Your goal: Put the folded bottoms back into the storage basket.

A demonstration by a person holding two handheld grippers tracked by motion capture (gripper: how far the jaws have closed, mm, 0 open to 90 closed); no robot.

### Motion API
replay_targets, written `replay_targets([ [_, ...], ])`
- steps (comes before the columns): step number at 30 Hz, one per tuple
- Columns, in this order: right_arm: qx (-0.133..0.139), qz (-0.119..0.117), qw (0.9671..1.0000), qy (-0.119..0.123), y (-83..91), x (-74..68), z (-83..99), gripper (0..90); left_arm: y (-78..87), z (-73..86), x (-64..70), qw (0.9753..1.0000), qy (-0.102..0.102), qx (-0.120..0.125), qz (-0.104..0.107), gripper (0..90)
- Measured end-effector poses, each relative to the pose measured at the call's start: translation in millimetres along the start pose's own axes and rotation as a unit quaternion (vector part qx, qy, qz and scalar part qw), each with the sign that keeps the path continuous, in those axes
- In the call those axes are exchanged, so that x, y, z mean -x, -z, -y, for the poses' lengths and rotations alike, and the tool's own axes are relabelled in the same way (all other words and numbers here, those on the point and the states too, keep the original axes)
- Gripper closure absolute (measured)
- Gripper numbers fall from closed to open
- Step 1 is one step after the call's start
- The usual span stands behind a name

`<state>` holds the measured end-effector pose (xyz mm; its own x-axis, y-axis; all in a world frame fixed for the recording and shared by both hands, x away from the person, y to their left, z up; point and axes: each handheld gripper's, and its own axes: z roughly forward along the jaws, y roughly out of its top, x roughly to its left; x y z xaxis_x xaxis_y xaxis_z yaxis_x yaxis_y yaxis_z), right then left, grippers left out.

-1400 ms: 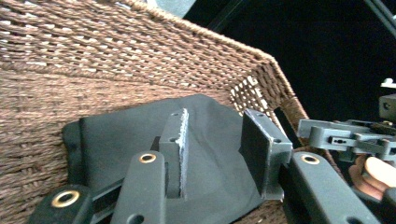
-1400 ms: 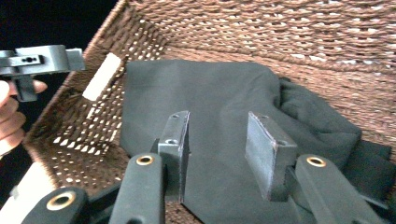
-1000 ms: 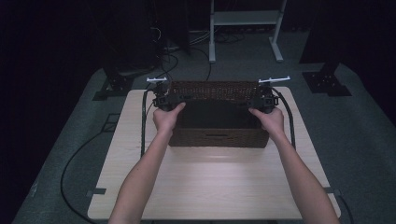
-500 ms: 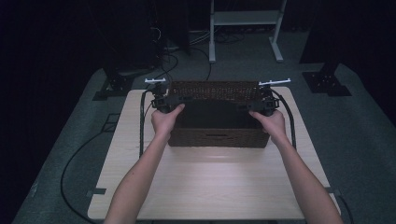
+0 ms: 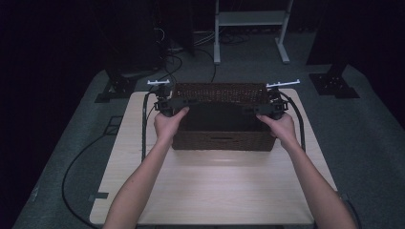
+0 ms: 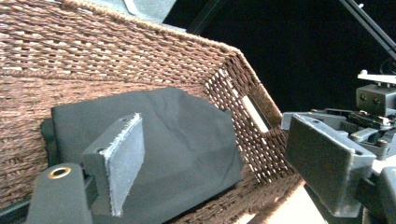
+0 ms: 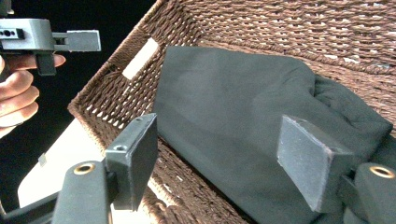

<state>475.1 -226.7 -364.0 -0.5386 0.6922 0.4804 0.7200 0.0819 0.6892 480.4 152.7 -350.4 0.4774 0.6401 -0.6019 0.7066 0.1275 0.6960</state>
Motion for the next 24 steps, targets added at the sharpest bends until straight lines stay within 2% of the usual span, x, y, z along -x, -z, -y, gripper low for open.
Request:
replay_targets([
  [11, -0.001, -0.003, 1.0, 0.002, 5.2, 3.1, 7.7, 27.1, 3.4, 6.0, -3.1, 1.0, -0.002, 0.003, 0.006, 12.7],
  [16, -0.003, -0.006, 1.0, 0.004, 8.5, 3.6, 13.1, 26.6, 4.5, 9.5, -1.4, 0.9999, -0.007, -0.005, 0.008, 9.9],
  [24, -0.006, -0.009, 0.9999, 0.01, 13.7, 2.2, 19.1, 26.6, 9.5, 13.9, 2.2, 0.9997, -0.018, -0.005, 0.013, 9.9],
])
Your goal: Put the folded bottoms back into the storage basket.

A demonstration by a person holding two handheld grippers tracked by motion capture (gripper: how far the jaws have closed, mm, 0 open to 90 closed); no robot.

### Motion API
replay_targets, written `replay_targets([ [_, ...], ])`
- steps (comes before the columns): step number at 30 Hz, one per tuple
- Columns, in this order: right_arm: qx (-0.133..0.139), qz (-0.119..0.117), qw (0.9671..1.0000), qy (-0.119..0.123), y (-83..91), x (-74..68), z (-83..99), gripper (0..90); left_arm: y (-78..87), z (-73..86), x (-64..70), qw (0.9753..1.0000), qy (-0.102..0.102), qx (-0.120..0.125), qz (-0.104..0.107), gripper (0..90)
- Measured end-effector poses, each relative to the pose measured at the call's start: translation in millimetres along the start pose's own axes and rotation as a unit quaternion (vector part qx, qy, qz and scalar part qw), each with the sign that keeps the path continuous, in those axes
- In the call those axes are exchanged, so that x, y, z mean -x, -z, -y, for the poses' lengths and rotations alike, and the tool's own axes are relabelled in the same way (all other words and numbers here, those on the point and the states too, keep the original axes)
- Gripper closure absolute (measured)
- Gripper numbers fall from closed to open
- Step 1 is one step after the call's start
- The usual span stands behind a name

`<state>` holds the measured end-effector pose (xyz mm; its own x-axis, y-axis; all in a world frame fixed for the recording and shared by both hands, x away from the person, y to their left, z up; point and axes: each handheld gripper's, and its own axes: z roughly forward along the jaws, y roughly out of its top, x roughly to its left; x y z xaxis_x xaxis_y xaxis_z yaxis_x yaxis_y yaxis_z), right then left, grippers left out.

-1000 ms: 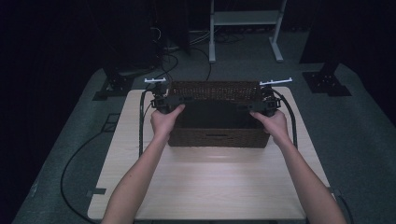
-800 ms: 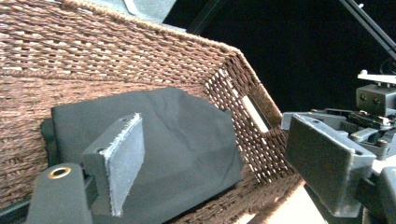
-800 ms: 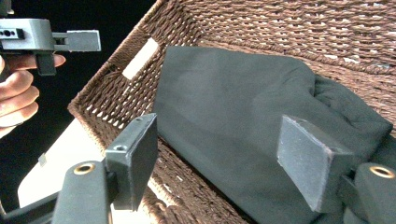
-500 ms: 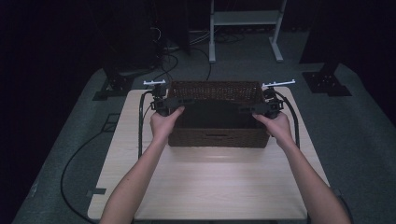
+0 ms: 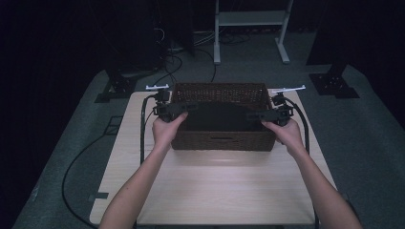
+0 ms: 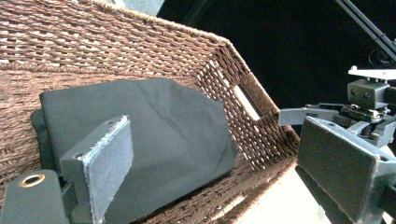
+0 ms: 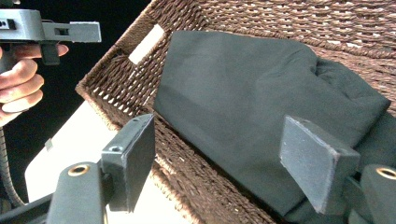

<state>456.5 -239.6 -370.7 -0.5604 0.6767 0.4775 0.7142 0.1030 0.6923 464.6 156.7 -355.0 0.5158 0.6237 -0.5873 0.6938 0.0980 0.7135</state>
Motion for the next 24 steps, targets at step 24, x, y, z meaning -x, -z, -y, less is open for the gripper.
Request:
replay_targets([
  [24, -0.001, -0.015, 0.9997, 0.018, 11.9, -10.4, 16.3, 26.6, 15.2, 17.9, 10.1, 0.9997, -0.024, 0.003, 0.01, 9.5],
])
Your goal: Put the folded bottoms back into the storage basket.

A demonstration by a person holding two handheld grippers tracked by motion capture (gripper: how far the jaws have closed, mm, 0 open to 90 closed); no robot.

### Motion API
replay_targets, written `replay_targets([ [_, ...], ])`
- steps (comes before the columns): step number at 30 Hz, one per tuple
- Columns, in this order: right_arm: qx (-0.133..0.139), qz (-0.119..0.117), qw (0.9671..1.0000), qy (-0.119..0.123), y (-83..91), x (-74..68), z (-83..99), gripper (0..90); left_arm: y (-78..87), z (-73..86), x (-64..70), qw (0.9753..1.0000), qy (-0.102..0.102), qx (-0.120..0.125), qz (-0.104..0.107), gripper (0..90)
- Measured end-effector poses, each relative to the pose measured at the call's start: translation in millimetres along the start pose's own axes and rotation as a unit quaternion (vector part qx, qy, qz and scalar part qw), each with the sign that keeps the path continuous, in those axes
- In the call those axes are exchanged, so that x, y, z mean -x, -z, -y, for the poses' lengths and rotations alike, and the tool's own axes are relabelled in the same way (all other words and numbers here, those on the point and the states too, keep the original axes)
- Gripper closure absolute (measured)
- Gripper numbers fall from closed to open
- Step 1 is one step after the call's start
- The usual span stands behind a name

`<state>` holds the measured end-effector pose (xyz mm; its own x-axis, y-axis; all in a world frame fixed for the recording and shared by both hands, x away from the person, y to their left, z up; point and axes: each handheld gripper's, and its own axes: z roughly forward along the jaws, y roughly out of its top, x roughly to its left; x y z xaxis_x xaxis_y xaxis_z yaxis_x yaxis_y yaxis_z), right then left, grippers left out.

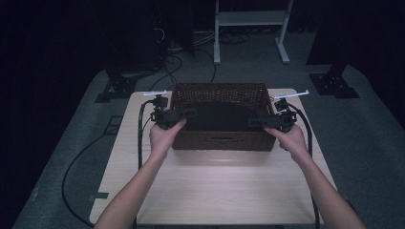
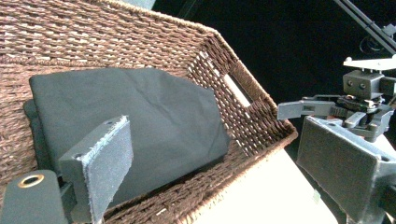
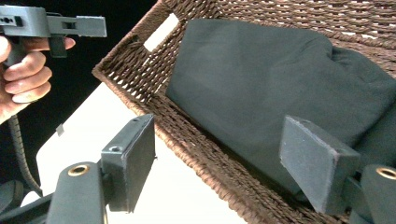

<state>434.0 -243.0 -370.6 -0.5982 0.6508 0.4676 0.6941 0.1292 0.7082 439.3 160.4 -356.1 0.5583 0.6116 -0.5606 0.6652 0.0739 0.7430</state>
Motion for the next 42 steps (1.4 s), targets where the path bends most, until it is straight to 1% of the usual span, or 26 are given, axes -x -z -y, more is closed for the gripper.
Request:
replay_targets([
  [1, -0.001, 0.0, 1.0, 0.002, 0.8, -0.9, 0.5, 26.6, 0.8, 0.9, 0.3, 1.0, -0.001, -0.002, 0.001, 9.5],
  [3, 0.002, -0.003, 1.0, 0.005, 3.3, -3.5, 2.2, 26.5, 2.4, 2.5, 2.7, 0.9999, -0.01, -0.003, -0.002, 9.2],
  [5, 0.001, -0.005, 1.0, 0.008, 4.8, -6.0, 4.3, 26.6, 4.2, 4.6, 3.9, 0.9999, -0.011, 0.0, 0.002, 9.2],
  [8, -0.002, -0.008, 0.9999, 0.011, 5.8, -8.6, 7.5, 26.6, 5.6, 8.4, 5.3, 0.9999, -0.016, -0.003, 0.003, 9.2],
  [11, -0.005, -0.01, 0.9998, 0.017, 6.5, -11.6, 11.7, 26.5, 7.6, 12.8, 6.1, 0.9998, -0.014, -0.006, 0.009, 9.2],
  [13, -0.008, -0.011, 0.9997, 0.019, 7.3, -13.6, 14.4, 26.5, 10.2, 14.8, 6.8, 0.9998, -0.02, -0.005, 0.009, 9.2],
  [15, -0.008, -0.014, 0.9996, 0.023, 8.7, -15.6, 17.5, 26.5, 13.3, 16.8, 7.3, 0.9998, -0.021, 0.004, 0.007, 9.2],
  [16, -0.007, -0.015, 0.9996, 0.024, 9.2, -16.5, 18.8, 26.5, 13.9, 17.2, 7.2, 0.9997, -0.021, 0.005, 0.007, 9.2],
  [17, -0.007, -0.015, 0.9996, 0.025, 9.6, -17.0, 19.7, 26.5, 14.1, 17.8, 7.6, 0.9998, -0.017, 0.007, 0.009, 9.2],
  [23, -0.009, -0.021, 0.9994, 0.027, 13.0, -20.2, 27.7, 26.5, 16.6, 23.4, 10.4, 0.9996, -0.023, 0.002, 0.016, 9.2],
  [25, -0.008, -0.023, 0.9993, 0.027, 14.4, -21.0, 30.2, 26.5, 18.2, 25.8, 11.5, 0.9995, -0.029, 0.004, 0.013, 9.2],
  [31, -0.01, -0.029, 0.9991, 0.029, 17.6, -22.7, 38.2, 26.5, 23.7, 33.9, 13.4, 0.9994, -0.027, 0.012, 0.015, 9.2],
  [32, -0.01, -0.03, 0.9991, 0.028, 18.0, -22.9, 39.8, 26.5, 24.6, 34.6, 13.4, 0.9993, -0.032, 0.009, 0.015, 9.2],
  [34, -0.01, -0.031, 0.9991, 0.029, 19.4, -23.0, 43.2, 26.5, 27.3, 37.2, 14.5, 0.9993, -0.029, 0.012, 0.021, 9.2],
  [39, -0.005, -0.034, 0.9991, 0.026, 23.1, -21.1, 51.9, 26.4, 33.4, 43.6, 16.6, 0.9991, -0.033, 0.015, 0.023, 9.2],
  [42, -0.003, -0.037, 0.9991, 0.022, 23.7, -19.3, 56.2, 26.2, 36.4, 49.3, 16.7, 0.999, -0.037, 0.017, 0.019, 9.2],
])
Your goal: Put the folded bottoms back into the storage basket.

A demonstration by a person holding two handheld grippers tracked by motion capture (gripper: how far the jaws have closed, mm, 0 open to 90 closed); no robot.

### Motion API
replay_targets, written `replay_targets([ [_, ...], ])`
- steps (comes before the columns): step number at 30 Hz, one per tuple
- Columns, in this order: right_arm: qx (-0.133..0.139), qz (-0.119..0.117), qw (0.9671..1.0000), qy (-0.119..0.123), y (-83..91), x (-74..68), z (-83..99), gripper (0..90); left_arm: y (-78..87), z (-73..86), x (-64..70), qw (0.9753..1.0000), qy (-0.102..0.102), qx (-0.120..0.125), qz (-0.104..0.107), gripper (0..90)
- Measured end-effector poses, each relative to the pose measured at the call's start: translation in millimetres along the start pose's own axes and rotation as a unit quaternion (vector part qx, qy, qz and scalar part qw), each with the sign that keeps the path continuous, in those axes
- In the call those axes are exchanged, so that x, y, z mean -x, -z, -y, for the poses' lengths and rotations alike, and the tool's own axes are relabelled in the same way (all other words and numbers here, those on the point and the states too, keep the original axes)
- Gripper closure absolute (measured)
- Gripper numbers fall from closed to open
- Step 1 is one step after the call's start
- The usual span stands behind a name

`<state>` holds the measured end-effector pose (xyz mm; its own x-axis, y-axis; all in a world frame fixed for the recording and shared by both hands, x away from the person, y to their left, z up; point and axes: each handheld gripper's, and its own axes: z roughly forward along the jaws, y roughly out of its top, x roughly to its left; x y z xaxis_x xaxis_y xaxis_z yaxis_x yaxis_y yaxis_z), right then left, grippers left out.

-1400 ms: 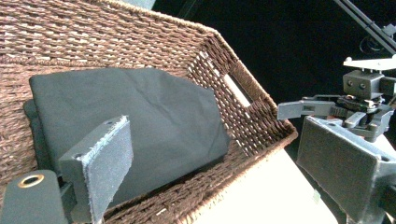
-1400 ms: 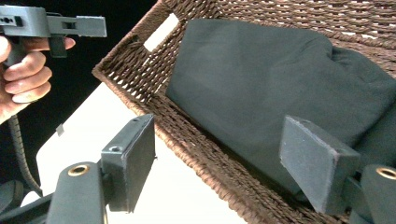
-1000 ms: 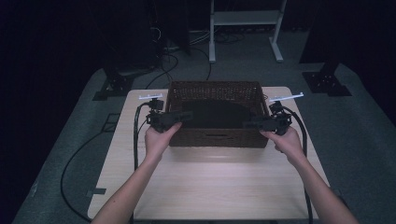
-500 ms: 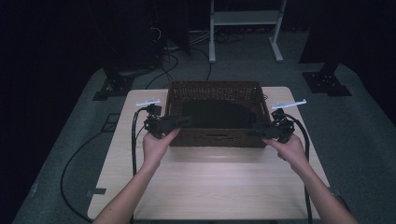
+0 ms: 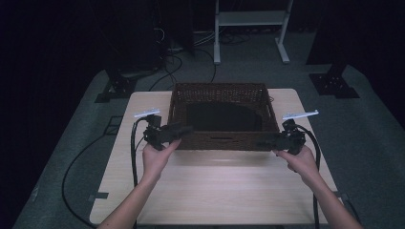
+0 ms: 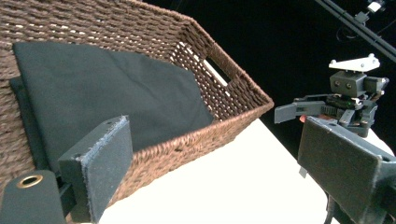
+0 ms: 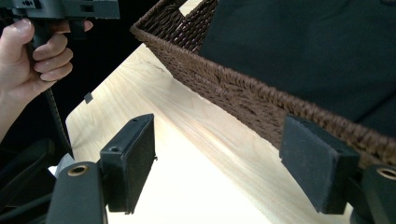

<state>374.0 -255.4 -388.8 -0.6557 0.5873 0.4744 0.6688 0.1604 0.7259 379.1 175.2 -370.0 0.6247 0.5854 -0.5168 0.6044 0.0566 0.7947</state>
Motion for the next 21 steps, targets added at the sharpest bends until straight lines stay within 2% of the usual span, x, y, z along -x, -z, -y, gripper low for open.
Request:
replay_targets([
  [4, -0.001, -0.001, 1.0, -0.003, 0.1, 1.6, 6.4, 26.2, 2.6, 8.7, 1.3, 1.0, -0.003, 0.003, -0.007, 9.2],
  [13, -0.001, 0.001, 1.0, -0.007, 5.5, 2.1, 18.8, 26.2, 7.2, 24.9, 2.9, 1.0, -0.005, -0.001, -0.001, 9.2],
  [21, -0.003, 0.006, 1.0, -0.007, 9.7, 1.7, 33.6, 25.9, 17.5, 38.2, 0.5, 0.9999, -0.003, 0.013, -0.01, 9.2],
])
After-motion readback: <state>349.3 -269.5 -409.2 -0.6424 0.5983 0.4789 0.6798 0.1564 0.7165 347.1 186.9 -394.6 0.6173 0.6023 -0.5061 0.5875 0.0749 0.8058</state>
